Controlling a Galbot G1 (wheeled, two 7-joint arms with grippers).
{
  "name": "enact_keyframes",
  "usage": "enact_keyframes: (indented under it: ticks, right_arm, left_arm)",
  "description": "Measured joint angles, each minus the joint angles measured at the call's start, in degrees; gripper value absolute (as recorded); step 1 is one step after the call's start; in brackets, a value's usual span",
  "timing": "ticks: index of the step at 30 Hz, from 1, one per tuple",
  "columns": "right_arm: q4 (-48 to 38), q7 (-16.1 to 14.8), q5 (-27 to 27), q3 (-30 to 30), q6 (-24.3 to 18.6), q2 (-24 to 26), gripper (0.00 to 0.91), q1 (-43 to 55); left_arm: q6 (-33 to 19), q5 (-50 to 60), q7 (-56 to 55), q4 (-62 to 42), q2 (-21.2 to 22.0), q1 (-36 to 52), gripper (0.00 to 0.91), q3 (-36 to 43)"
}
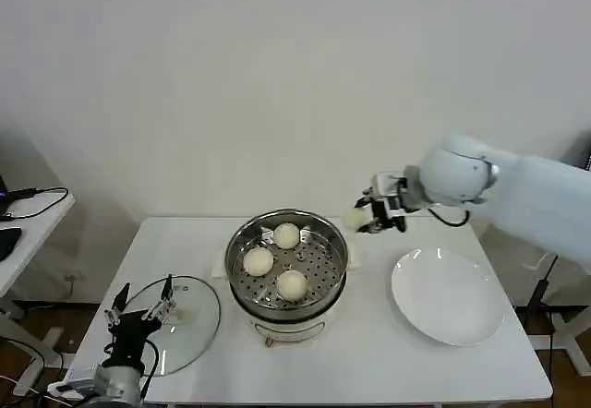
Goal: Take steamed baozi put them in steamer then cover it.
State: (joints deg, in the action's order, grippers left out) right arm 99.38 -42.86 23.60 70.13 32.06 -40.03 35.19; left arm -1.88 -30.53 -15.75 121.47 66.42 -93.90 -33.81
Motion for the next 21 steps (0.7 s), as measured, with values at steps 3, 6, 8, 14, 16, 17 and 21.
enact_keyframes:
  ticks: [3,6,8,14,16,17,21]
  right_arm:
    - [-0.51,1.77,3.05,0.67,2.30,-2.67,0.514,0.10]
    - [-1.35,3.32,5.48,1.63,4.03,-5.26,0.514,-0.05]
    - [-2.06,4.21,6.99,2.08,5.01,-6.93,0.514,-0.33]
    - [-4.50,6.48,9.75,2.90,7.01,-11.23,0.514,-1.54]
    - [-5.17,7.00,10.28,3.23,7.45,-12.17,0.514,-1.91]
    - [-5.55,7.21,10.44,3.40,7.67,-12.63,0.514,-2.17]
    - [-6.85,7.63,10.79,3.67,8.24,-13.92,0.514,-3.14]
  left_arm:
    - [0.00,0.01,0.00,-0.16,0.20,0.34,0.907,-0.05]
    - [-0.04,0.08,0.01,-0.36,0.48,0.51,0.907,-0.05]
    - [-0.14,0.11,0.09,-0.40,0.66,0.53,0.907,-0.04]
    - [-0.56,0.11,0.34,-0.76,0.90,0.49,0.907,-0.05]
    - [-0.64,0.11,0.36,-0.82,0.96,0.49,0.907,-0.05]
    - [-0.65,0.10,0.37,-0.83,1.00,0.51,0.907,-0.06]
    - [-0.66,0.10,0.37,-0.83,1.03,0.71,0.907,0.01]
